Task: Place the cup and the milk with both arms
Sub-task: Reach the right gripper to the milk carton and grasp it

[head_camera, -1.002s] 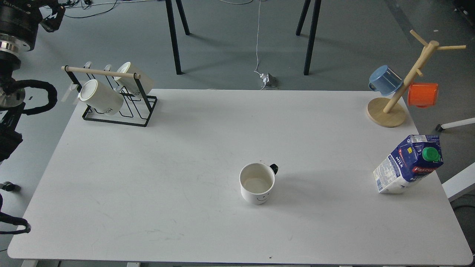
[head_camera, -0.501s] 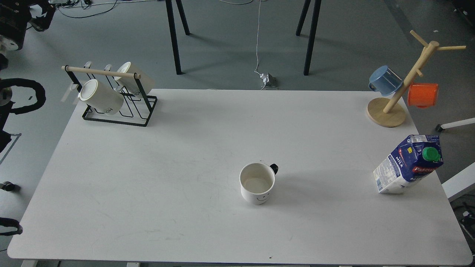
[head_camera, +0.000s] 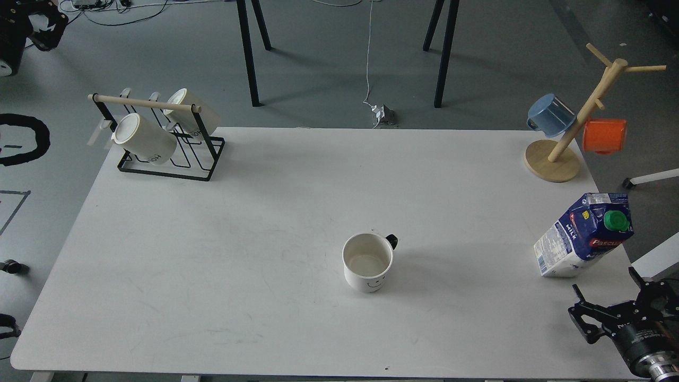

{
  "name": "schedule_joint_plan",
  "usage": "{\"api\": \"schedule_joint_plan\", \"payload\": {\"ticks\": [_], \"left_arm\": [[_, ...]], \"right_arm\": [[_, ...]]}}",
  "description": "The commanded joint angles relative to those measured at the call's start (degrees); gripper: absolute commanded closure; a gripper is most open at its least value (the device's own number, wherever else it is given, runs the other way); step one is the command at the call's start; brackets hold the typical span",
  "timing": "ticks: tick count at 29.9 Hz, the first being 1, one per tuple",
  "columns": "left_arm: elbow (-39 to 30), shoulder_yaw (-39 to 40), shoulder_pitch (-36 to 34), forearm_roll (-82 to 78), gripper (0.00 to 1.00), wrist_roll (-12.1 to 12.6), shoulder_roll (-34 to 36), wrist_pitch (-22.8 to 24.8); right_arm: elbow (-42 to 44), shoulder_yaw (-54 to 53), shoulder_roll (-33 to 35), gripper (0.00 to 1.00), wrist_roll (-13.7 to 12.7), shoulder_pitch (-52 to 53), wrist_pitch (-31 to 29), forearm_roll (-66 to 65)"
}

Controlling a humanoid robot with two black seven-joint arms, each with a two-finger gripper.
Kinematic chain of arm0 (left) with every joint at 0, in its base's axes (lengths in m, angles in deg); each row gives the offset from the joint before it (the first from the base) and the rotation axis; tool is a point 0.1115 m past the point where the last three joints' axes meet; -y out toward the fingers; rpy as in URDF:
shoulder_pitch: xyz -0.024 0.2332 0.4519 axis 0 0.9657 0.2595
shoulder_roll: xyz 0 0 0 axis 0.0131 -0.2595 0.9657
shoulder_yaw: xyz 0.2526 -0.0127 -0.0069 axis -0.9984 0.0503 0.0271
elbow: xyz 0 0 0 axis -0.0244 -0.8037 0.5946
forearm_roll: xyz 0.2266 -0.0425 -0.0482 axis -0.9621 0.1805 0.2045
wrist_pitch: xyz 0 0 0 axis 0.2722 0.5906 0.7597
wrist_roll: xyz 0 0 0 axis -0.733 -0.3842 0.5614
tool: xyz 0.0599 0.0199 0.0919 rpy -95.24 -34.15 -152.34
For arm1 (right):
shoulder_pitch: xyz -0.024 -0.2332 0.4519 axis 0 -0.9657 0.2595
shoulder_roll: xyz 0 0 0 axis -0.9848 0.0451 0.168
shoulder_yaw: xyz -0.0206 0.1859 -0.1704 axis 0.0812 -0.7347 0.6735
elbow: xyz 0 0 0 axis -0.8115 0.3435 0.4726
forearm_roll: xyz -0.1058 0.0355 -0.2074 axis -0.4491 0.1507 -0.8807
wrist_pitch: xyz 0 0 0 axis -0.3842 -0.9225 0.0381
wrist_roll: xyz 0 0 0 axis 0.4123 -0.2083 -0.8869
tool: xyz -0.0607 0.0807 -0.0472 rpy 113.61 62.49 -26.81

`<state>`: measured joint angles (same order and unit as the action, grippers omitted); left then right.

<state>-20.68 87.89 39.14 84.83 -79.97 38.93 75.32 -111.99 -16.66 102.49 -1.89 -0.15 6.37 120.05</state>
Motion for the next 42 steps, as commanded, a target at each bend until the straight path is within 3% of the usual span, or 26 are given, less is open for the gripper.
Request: {"api": "schedule_joint_plan", "payload": {"ticks": [1, 37, 42], "left_arm": [[0.0, -0.1, -0.1, 0.0, 0.00, 0.2, 0.0, -0.1], [-0.2, -3.4, -0.7, 0.1, 0.00, 0.2, 2.1, -0.6], [-0.2, -3.4, -0.7, 0.1, 0.00, 0.2, 2.7, -0.6]], "right_arm": [[0.1, -0.6, -1.5, 0.00, 0.1, 0.6, 0.0, 0.0], [0.2, -8.2, -8.6, 0.01, 0.5, 3.1, 0.0, 0.0], [0.4, -8.2, -8.7, 0.07, 0.5, 3.8, 0.0, -0.2]]}}
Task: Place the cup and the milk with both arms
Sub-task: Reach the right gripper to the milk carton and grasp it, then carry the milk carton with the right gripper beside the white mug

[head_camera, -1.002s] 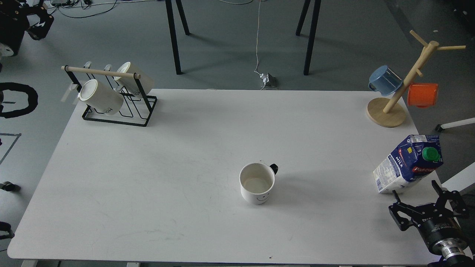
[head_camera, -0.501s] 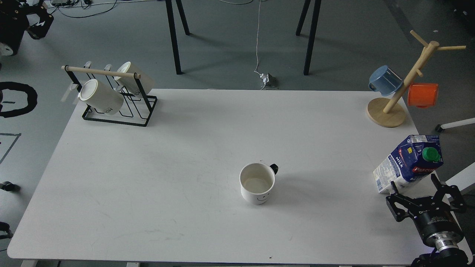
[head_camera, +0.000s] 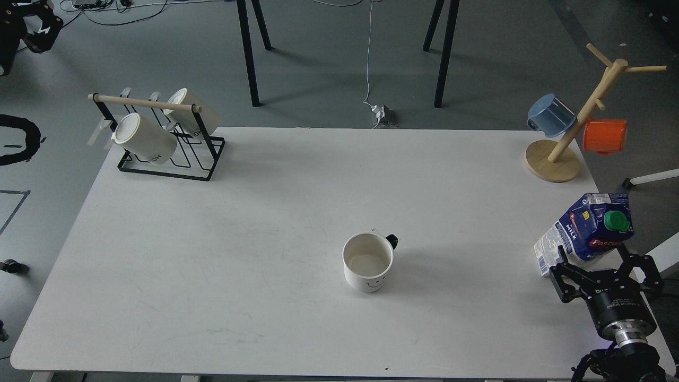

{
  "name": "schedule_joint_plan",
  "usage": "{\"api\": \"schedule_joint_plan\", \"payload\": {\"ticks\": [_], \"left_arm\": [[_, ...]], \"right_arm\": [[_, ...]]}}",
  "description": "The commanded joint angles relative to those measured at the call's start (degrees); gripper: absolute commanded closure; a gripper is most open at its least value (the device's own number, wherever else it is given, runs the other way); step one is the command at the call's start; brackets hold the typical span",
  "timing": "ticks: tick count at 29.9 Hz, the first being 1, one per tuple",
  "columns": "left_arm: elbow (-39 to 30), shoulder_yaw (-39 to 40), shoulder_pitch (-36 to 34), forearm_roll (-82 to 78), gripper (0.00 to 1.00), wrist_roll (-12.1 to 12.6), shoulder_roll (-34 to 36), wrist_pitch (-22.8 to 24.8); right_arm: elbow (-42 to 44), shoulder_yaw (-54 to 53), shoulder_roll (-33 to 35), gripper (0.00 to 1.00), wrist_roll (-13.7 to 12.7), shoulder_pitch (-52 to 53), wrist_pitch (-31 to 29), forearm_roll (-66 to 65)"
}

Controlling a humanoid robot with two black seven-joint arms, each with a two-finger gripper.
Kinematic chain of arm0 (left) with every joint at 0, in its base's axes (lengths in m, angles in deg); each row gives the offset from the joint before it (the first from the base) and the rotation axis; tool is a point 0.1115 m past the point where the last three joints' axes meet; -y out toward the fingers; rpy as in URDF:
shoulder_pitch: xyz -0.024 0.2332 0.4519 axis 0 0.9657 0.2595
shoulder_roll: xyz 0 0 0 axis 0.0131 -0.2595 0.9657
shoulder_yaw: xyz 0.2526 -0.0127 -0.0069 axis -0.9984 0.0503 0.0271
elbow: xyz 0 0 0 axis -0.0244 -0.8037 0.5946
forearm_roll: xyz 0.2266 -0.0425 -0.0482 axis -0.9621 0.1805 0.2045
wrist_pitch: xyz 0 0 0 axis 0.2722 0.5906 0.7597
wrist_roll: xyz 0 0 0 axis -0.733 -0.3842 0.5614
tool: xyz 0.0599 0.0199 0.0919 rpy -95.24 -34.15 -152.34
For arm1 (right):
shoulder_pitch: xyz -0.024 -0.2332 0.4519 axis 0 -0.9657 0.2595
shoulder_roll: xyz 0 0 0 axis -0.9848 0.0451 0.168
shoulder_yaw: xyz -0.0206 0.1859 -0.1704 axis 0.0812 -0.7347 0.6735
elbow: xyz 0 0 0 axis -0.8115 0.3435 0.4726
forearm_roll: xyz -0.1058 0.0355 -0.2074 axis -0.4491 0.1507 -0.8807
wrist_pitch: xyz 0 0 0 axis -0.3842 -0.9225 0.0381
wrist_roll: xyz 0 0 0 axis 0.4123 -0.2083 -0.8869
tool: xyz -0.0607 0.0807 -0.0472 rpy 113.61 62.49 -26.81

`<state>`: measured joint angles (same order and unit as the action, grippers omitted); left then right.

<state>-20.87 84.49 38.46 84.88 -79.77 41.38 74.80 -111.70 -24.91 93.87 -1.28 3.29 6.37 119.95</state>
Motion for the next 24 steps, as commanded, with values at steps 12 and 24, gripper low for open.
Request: {"api": "schedule_joint_plan", "payload": {"ticks": [12, 24], "left_arm": [[-0.2, 0.0, 0.0, 0.0, 0.00, 0.0, 0.3, -0.1], [-0.2, -0.1, 0.1, -0.1, 0.00, 0.1, 0.7, -0.3]], "right_arm": [[-0.4, -0.1, -0.1, 0.49, -0.1, 0.2, 0.0, -2.1], [-11.7, 0.5, -1.2, 0.49, -0.3, 1.5, 0.0, -6.4]]}}
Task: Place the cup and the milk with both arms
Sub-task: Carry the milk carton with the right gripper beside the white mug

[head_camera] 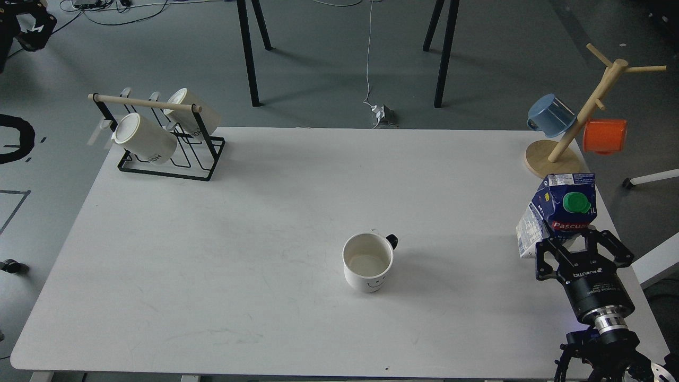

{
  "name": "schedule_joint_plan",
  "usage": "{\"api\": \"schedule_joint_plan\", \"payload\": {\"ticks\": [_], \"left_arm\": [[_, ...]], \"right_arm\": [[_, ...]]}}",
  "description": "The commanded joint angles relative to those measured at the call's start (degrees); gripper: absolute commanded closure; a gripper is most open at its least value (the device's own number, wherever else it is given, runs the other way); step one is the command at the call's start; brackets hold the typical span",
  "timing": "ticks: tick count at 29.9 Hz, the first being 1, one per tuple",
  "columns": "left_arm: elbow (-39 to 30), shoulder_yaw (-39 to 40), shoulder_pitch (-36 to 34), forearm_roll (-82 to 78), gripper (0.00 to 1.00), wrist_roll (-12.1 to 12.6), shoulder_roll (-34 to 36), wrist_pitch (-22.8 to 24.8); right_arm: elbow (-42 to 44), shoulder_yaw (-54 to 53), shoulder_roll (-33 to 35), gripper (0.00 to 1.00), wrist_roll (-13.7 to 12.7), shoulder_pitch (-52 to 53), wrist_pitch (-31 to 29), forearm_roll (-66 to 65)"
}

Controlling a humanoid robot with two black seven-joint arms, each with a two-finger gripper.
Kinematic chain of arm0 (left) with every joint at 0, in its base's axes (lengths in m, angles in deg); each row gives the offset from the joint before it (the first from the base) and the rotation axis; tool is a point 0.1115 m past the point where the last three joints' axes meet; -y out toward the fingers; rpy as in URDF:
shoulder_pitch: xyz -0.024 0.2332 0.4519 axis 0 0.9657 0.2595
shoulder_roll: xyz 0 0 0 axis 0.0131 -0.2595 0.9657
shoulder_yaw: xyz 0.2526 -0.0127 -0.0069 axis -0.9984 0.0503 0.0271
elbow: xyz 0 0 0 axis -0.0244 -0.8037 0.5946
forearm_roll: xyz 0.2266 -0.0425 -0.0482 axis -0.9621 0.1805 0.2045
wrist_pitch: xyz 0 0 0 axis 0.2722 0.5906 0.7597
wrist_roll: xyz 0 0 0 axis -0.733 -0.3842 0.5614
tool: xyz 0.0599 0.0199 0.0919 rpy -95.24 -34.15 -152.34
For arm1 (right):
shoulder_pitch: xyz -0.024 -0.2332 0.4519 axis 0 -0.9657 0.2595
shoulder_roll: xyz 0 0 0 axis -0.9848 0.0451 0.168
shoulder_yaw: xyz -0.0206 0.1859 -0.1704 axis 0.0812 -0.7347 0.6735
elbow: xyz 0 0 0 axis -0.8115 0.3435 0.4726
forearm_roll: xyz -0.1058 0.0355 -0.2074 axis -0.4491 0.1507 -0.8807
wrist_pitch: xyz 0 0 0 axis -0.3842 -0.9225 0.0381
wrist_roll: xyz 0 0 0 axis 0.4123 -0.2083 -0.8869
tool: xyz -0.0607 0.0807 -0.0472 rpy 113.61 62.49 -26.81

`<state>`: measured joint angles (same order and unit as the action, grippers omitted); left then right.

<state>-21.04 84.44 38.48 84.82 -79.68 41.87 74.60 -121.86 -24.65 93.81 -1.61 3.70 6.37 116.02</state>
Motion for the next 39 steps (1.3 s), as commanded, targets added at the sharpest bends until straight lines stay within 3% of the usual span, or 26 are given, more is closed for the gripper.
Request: {"api": "schedule_joint_plan", "payload": {"ticks": [1, 9, 16, 39], "left_arm": [[-0.1, 0.0, 0.1, 0.0, 0.00, 0.0, 0.3, -0.2], [-0.3, 0.0, 0.1, 0.0, 0.00, 0.0, 0.3, -1.0], [-0.3, 0.0, 0.1, 0.0, 0.00, 0.1, 0.4, -0.9], [-0.3, 0.0, 0.4, -0.1, 0.00, 0.0, -0.2, -1.1]], "right_arm": [[-1.3, 0.3, -2.3, 0.48, 0.0, 1.7, 0.0, -2.9], [-0.9, 3.3, -13.3, 0.48, -0.2, 5.3, 0.0, -10.3], [-0.9, 7.3, -17.8, 0.48, -0.3, 5.3, 0.0, -14.2], [9.2, 11.5, -24.2, 0.46, -0.3, 6.0, 0.0, -16.7]]}}
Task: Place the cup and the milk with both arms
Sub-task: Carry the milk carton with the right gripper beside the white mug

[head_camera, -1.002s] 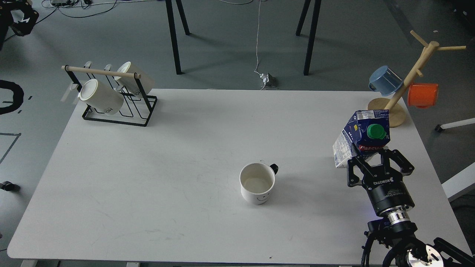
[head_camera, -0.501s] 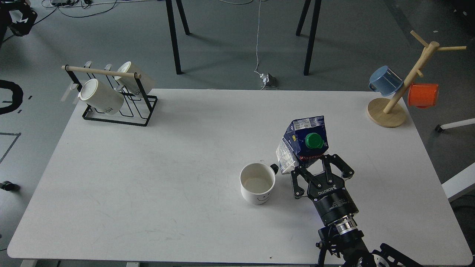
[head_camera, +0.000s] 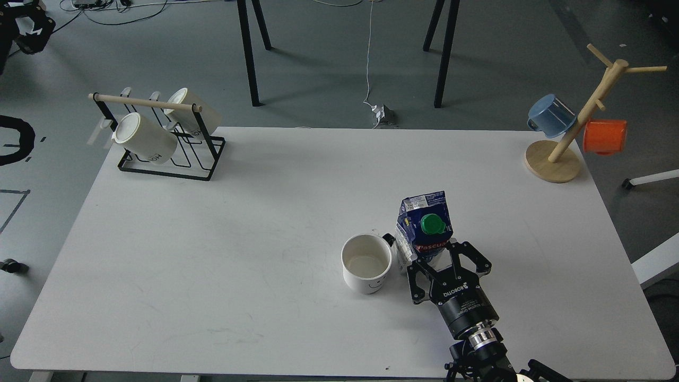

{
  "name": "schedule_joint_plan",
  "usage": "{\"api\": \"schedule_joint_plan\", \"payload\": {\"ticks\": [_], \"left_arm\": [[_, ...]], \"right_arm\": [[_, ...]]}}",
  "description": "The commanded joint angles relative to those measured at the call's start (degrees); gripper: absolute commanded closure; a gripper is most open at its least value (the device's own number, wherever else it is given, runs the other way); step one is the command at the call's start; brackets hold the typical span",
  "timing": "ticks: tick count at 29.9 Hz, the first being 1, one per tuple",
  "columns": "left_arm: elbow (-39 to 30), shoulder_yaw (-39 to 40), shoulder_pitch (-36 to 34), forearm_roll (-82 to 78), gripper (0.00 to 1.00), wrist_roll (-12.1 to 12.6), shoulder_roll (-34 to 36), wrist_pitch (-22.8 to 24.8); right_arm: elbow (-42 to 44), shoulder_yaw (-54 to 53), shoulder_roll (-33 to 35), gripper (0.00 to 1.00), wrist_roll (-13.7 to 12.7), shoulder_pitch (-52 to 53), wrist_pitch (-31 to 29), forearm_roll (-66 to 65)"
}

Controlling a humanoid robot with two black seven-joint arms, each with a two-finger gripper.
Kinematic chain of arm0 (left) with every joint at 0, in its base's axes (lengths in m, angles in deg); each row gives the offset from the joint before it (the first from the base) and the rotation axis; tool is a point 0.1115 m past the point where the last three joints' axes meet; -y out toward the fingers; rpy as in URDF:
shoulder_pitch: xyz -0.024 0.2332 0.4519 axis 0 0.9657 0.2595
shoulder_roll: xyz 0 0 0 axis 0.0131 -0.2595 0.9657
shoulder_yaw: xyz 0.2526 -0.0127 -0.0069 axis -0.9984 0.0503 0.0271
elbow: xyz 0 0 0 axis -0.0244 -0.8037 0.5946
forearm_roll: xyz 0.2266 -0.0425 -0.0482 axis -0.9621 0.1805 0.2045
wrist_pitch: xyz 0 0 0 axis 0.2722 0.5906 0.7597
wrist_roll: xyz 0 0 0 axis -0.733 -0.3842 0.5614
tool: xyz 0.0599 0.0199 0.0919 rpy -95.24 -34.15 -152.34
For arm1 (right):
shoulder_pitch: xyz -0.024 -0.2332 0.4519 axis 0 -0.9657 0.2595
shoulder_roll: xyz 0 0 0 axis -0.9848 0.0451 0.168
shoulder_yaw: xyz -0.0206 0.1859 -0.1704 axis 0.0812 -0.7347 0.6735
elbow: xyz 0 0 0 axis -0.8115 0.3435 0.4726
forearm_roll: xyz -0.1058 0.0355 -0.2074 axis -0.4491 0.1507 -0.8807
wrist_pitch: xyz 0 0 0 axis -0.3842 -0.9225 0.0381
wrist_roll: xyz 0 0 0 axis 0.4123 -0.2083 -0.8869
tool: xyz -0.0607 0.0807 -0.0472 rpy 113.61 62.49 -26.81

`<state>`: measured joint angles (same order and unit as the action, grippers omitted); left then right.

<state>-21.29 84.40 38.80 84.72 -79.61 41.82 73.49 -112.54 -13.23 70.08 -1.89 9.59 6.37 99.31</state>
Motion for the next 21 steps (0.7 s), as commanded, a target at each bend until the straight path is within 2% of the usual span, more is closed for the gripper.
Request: {"api": "schedule_joint_plan", "payload": {"ticks": [1, 7, 11, 21], "left_arm": [[0.0, 0.0, 0.1, 0.0, 0.00, -0.1, -0.1, -0.1], [0.0, 0.0, 0.3, 0.1, 0.00, -0.1, -0.1, 0.0], [0.0, 0.0, 0.3, 0.0, 0.00, -0.1, -0.2, 0.0], [0.0, 0.0, 0.3, 0.0, 0.00, -0.1, -0.1, 0.0]], "right_arm": [[-0.1, 0.1, -0.4, 0.46, 0.0, 0.1, 0.0, 0.0], [-0.2, 0.0, -0.4, 0.43, 0.0, 0.1, 0.0, 0.1], [0.0, 0.0, -0.5, 0.32, 0.2, -0.1, 0.0, 0.1], [-0.2, 0.0, -0.4, 0.15, 0.2, -0.4, 0.0, 0.2]]}}
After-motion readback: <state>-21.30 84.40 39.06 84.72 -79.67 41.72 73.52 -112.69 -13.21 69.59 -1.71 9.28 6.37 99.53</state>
